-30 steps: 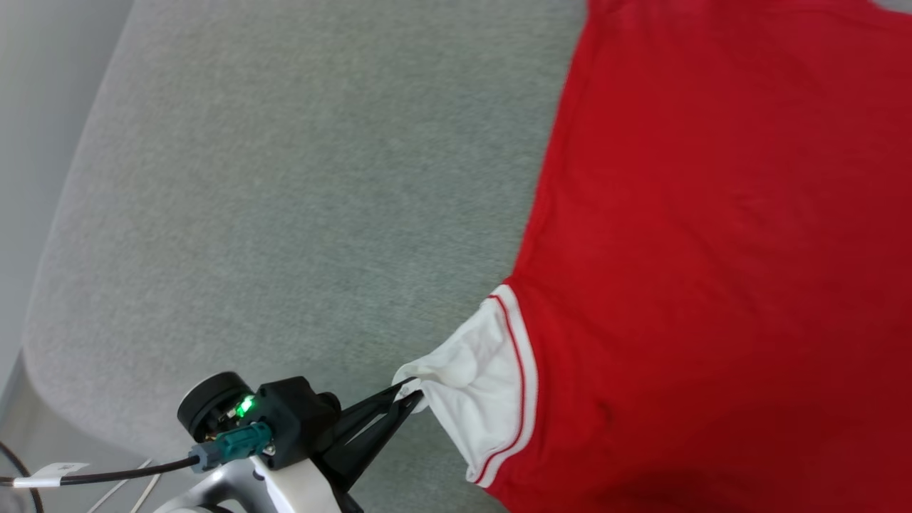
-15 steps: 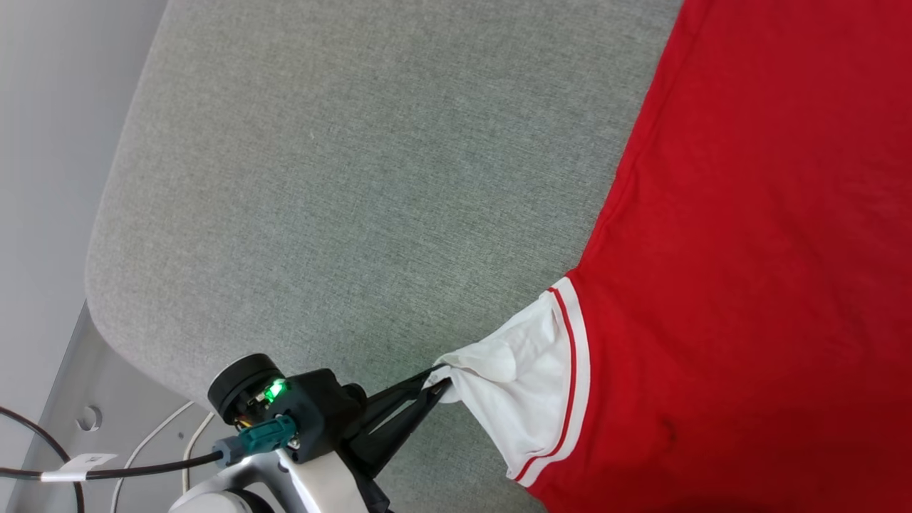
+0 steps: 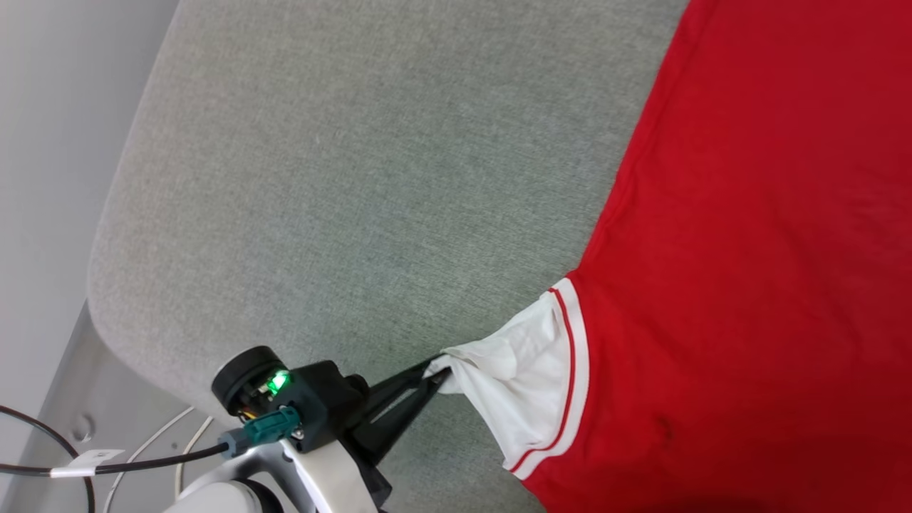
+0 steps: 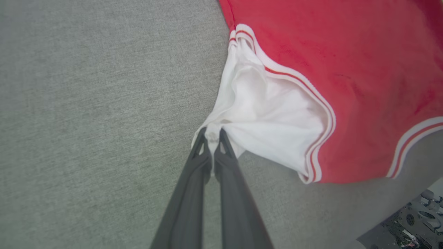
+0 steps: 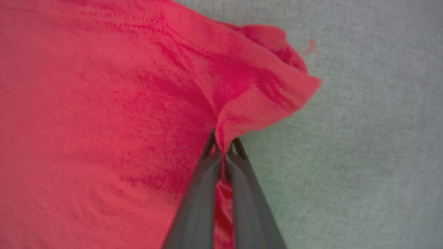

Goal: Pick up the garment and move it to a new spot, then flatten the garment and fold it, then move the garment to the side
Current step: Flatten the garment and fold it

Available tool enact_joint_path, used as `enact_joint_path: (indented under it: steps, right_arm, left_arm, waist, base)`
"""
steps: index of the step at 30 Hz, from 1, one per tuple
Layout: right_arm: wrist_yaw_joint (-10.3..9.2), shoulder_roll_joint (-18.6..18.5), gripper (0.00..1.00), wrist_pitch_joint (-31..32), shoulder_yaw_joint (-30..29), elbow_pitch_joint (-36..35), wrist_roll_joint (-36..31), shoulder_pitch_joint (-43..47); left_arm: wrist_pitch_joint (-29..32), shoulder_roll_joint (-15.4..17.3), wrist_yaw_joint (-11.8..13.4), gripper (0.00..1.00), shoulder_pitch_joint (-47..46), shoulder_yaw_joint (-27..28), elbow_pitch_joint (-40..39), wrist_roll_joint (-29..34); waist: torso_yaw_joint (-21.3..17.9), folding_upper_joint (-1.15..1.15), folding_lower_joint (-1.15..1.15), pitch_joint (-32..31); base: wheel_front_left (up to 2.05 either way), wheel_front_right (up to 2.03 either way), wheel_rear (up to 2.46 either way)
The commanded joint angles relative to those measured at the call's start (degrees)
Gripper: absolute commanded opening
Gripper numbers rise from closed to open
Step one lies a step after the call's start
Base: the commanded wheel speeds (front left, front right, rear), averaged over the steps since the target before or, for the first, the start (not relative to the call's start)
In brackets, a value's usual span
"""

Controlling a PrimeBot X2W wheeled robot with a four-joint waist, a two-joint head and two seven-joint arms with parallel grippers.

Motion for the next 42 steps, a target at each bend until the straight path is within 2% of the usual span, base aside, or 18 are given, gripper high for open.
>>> enact_joint_path:
  steps: [1, 9, 13, 24, 33, 37, 41, 42]
  right_arm:
    - [-0.02, 0.76, 0.0, 0.39, -0.04, 0.91, 0.25, 2.9]
    - [-0.02, 0.78, 0.0, -2.74, 0.48, -1.26, 5.42, 12.88]
    - [-0.02, 5.31, 0.0, -4.38, -2.98, -2.58, 9.61, 17.69]
    - [-0.02, 10.01, 0.0, -8.32, -4.55, -13.42, 18.13, 40.42]
    - [-0.02, 16.45, 0.0, -13.43, -6.77, -20.49, 21.37, 55.92]
    - [-0.02, 19.48, 0.0, -15.73, -6.38, -21.06, 21.53, 60.78]
    - [-0.02, 19.97, 0.0, -18.21, -5.85, -19.91, 21.1, 63.38]
    - [-0.02, 19.75, 0.22, -18.86, -5.76, -19.64, 21.05, 63.59]
  left_arm:
    - [-0.38, 0.22, 0.38, 0.0, -0.45, 0.37, 0.13, -0.07]
    - [-0.45, 1.83, 2.59, 0.0, 1.94, 1.16, 1.07, 0.01]
    - [-0.85, 2.58, 4.21, 0.0, 3.56, 1.84, 2.69, -0.48]
    - [-2.9, 3.82, 7.91, 0.0, 10.88, 2.97, 4.94, -4.17]
    - [-4.29, 4.72, 9.82, 0.0, 14.56, 3.87, 4.43, -5.95]
    - [-4.79, 4.71, 10.21, 0.0, 15.03, 4.3, 4.59, -6.56]
    - [-5.41, 4.21, 10.25, 0.0, 14.62, 4.56, 4.72, -6.77]
    - [-5.38, 4.13, 10.25, 0.0, 14.52, 4.52, 4.74, -6.77]
  waist:
    - [-1.28, 0.0, 0.0, -1.3]
    - [-6.97, 0.0, 0.0, -9.25]
    - [-10.49, 0.0, 0.0, -13.59]
    - [-18.14, 0.0, 0.0, -23.63]
    - [-21.98, 0.0, 0.0, -27.53]
    - [-22.53, 0.0, 0.0, -28.2]
    - [-22.76, 0.0, 0.0, -28.58]
    - [-22.79, 0.0, 0.0, -28.7]
  base:
    - [0.0, 0.0, 0.0]
    - [0.0, 0.0, 0.0]
    - [0.0, 0.0, 0.0]
    - [0.0, 0.0, 0.0]
    - [0.0, 0.0, 0.0]
    - [0.0, 0.0, 0.0]
    - [0.0, 0.0, 0.0]
    - [0.0, 0.0, 0.0]
